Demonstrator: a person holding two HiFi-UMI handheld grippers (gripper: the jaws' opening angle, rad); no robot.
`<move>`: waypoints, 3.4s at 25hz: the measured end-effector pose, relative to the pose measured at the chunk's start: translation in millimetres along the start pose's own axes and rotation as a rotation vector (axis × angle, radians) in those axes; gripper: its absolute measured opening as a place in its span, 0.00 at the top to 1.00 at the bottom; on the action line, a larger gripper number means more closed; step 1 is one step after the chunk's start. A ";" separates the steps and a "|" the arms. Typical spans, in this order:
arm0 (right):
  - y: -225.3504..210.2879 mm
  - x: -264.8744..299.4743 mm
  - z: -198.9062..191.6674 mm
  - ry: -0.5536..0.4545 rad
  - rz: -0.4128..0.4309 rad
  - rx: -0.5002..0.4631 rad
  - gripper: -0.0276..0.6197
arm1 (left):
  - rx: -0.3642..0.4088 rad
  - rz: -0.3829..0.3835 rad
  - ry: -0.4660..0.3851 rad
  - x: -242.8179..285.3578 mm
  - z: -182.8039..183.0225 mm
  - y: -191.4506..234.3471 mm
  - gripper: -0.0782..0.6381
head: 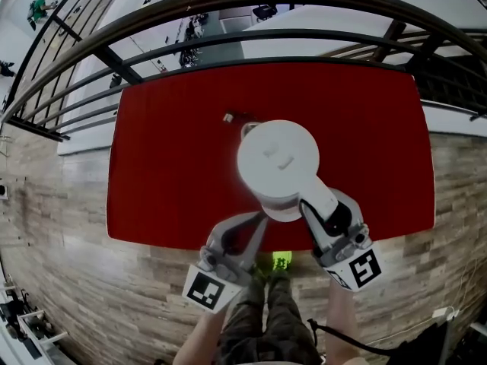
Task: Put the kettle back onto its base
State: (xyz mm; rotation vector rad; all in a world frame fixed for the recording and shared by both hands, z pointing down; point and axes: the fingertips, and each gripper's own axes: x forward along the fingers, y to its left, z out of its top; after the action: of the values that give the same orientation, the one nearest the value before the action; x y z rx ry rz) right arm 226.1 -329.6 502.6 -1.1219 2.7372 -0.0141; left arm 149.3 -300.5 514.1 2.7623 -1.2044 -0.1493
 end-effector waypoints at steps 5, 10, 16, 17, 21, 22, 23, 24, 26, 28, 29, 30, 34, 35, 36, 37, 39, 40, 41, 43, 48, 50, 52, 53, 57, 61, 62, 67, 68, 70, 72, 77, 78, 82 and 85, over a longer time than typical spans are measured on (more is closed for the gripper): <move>4.0 -9.0 3.6 0.005 0.012 0.005 0.77 | -0.003 -0.010 -0.005 8.0 0.6 -11.4 0.90; 16.0 -12.0 9.2 -0.021 0.032 0.019 0.77 | -0.001 -0.018 0.004 8.7 -2.9 -21.7 0.90; 16.9 -20.1 4.8 -0.011 0.038 0.014 0.77 | -0.002 -0.021 0.004 3.6 -6.1 -28.6 0.90; 15.7 -21.5 3.8 -0.009 0.036 0.017 0.77 | -0.006 -0.018 0.005 2.7 -6.8 -29.3 0.90; 10.2 -35.1 3.1 -0.004 0.034 0.022 0.77 | -0.005 -0.015 0.003 -0.7 -6.0 -40.8 0.90; 10.4 -37.8 3.1 -0.002 0.037 0.022 0.77 | -0.004 -0.014 0.005 -2.5 -5.8 -43.1 0.89; 11.7 -39.4 2.7 0.003 0.040 0.023 0.77 | -0.004 -0.013 0.008 -4.9 -5.8 -44.1 0.90; 13.6 -40.6 1.2 0.010 0.043 0.024 0.77 | -0.005 -0.011 0.013 -8.1 -6.0 -44.0 0.90; 17.7 -45.1 -5.2 0.035 0.045 0.013 0.77 | -0.006 -0.014 0.029 -15.1 -7.7 -43.7 0.90; 18.1 -45.7 -8.8 0.049 0.042 0.003 0.77 | 0.003 -0.027 0.041 -16.7 -10.4 -43.0 0.90; 16.4 -43.9 -9.6 0.042 0.042 0.000 0.77 | 0.009 -0.032 0.036 -14.0 -11.3 -42.0 0.90; 14.3 -42.9 -11.6 0.031 0.044 -0.006 0.77 | 0.011 -0.035 0.027 -10.6 -12.8 -41.7 0.89; 10.7 -46.3 -16.1 0.014 0.050 0.014 0.77 | -0.005 -0.038 0.014 0.3 -24.4 -49.9 0.89; 11.1 -47.7 -15.6 0.018 0.051 0.024 0.77 | -0.009 -0.039 0.015 1.9 -25.4 -52.6 0.89; 11.8 -49.9 -15.6 0.022 0.053 0.027 0.77 | -0.010 -0.040 0.016 2.8 -25.6 -55.1 0.90; 12.5 -52.4 -15.9 0.027 0.056 0.026 0.77 | -0.010 -0.040 0.016 2.8 -25.3 -57.2 0.90; 13.9 -56.3 -17.1 0.035 0.058 0.018 0.77 | -0.007 -0.038 0.016 -0.1 -24.4 -59.3 0.90; 14.3 -57.3 -17.6 0.037 0.056 0.014 0.77 | -0.005 -0.037 0.016 -2.7 -24.2 -58.9 0.89; 14.6 -57.3 -17.8 0.036 0.051 0.013 0.77 | -0.004 -0.036 0.017 -5.5 -24.3 -57.6 0.90; 17.3 -53.1 -16.5 0.028 0.038 0.012 0.77 | -0.004 -0.036 0.018 -11.0 -24.6 -53.8 0.90; 25.5 -45.0 -23.2 0.033 0.003 0.002 0.77 | -0.026 -0.045 0.011 -21.8 -25.5 -52.5 0.89; 22.1 -48.8 -25.8 0.026 -0.015 0.011 0.77 | -0.022 -0.054 0.017 -25.1 -26.8 -52.1 0.90; 22.3 -49.8 -26.5 0.020 -0.021 0.007 0.77 | -0.024 -0.059 0.017 -28.2 -27.0 -46.4 0.90; 24.7 -49.8 -28.1 0.024 -0.019 -0.001 0.77 | -0.026 -0.059 0.015 -29.3 -26.4 -43.2 0.89; 31.0 -51.9 -33.6 0.033 -0.011 -0.019 0.77 | -0.026 -0.073 0.003 -29.5 -23.1 -39.7 0.89; 32.0 -57.4 -31.8 0.022 -0.006 -0.018 0.77 | -0.031 -0.095 0.009 -26.0 -25.3 -45.8 0.89; 32.5 -58.0 -31.8 0.026 -0.004 -0.017 0.77 | -0.033 -0.100 0.009 -25.1 -25.6 -47.4 0.89; 36.7 -55.1 -27.2 0.022 0.004 0.009 0.76 | -0.038 -0.119 0.012 -25.1 -26.0 -52.1 0.89; 36.2 -55.8 -26.5 0.025 0.005 0.010 0.76 | -0.036 -0.122 0.016 -24.5 -25.8 -53.1 0.90; 35.1 -55.5 -25.4 0.029 0.008 0.008 0.77 | -0.034 -0.125 0.020 -22.9 -25.2 -53.5 0.89; 35.1 -54.1 -25.4 0.036 0.015 0.005 0.77 | -0.033 -0.125 0.018 -21.6 -23.9 -53.1 0.90; 35.7 -56.0 -19.8 0.070 0.039 0.005 0.77 | -0.026 -0.128 0.020 -18.8 -16.8 -60.7 0.90; 36.0 -56.5 -18.4 0.073 0.046 0.007 0.76 | -0.023 -0.126 0.015 -18.4 -14.2 -61.4 0.89; 35.4 -55.8 -10.4 0.060 0.044 0.029 0.69 | -0.020 -0.124 0.006 -16.9 -4.7 -57.7 0.90; 35.1 -54.2 -8.9 0.068 0.043 0.003 0.61 | -0.023 -0.126 0.001 -17.2 -2.2 -56.6 0.90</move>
State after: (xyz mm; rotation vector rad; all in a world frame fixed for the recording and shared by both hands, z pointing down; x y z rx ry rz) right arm 238.1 -267.3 517.5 -1.0807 2.8197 -0.0510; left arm 178.9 -249.5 508.3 2.8178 -1.0213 -0.1721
